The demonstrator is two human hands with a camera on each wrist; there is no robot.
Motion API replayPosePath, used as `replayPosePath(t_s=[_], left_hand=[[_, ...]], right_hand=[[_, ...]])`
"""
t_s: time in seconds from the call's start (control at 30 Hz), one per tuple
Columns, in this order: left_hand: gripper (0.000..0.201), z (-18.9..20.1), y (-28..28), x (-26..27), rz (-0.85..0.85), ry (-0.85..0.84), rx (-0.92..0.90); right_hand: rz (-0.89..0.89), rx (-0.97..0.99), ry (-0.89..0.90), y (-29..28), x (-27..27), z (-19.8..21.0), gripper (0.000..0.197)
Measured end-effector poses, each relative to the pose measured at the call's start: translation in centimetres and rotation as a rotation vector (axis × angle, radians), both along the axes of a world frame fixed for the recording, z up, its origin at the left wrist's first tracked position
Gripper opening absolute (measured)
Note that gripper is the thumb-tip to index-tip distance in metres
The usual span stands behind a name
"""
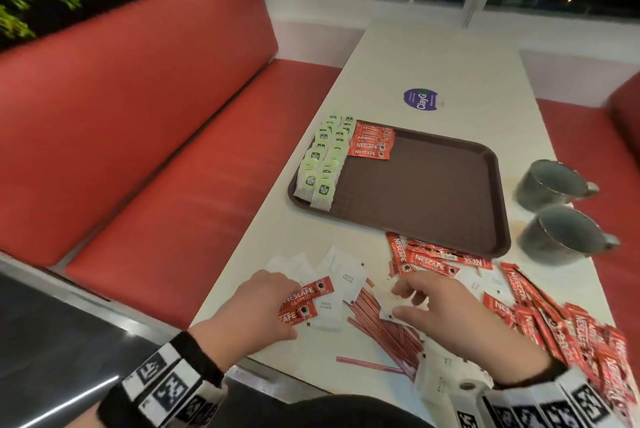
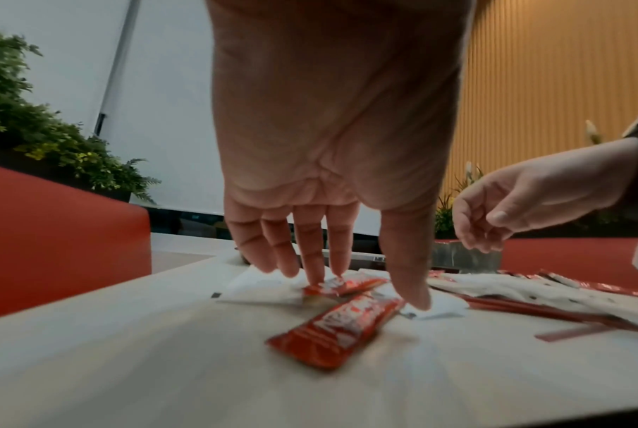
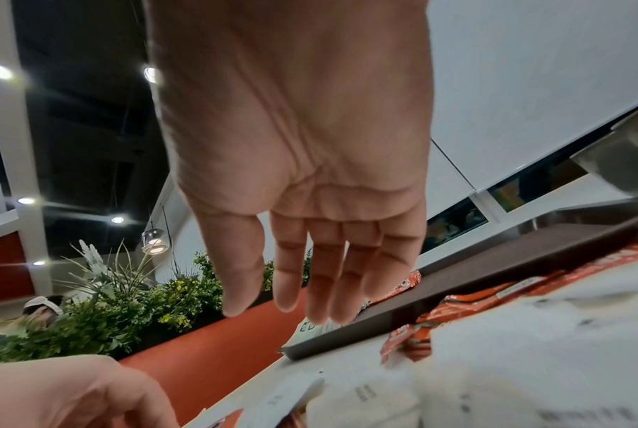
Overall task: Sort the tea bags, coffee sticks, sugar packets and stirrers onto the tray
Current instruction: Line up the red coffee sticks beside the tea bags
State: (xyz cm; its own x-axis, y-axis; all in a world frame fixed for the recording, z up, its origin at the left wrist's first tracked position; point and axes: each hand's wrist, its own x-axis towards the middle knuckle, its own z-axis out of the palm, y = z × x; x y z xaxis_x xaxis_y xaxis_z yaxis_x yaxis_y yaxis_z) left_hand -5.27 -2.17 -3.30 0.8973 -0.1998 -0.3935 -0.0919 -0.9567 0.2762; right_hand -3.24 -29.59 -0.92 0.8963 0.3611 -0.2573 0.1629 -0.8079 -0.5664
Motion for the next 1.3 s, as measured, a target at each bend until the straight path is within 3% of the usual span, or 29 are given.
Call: replayPosePath(t_s=[0.27,0.47,0.67,0.87,1.1,1.3], left_hand=[[0.043,-2.6,-0.5,0.3,0.106,-0.068,-0.059],[0.019,-2.9,-0.6,0.2,0.019,-0.127,-0.007],[0.037,-3.3,-0.2,0.2,-0.05,-0.117,0.091],[0.033,-1.2,-0.7,1.0,-0.093,-0.146,0.116],[0.015,3.5,-1.3,3.3,-0.029,-0.218,-0.16],[0.012,5.0,-0.8,5.4,-0.095,-0.202,-0.162]], right_hand=[[-0.086,-0.021,0.027,-4.4,-3.0,-0.4,0.012],[-0.174,-0.014,0.044,-6.9,-4.4,-0.2,0.009],[-0.202,-0.01,0.057,-6.9,-4.5,0.0,0.008],[-0.162,-0.007,0.067,-3.8,-3.3,0.8,0.006],[-0.103,0.266,0.059,4.7,0.0,3.4,0.014],[-0.253,0.428,0.002,8.5,2.2,4.6,0.01]])
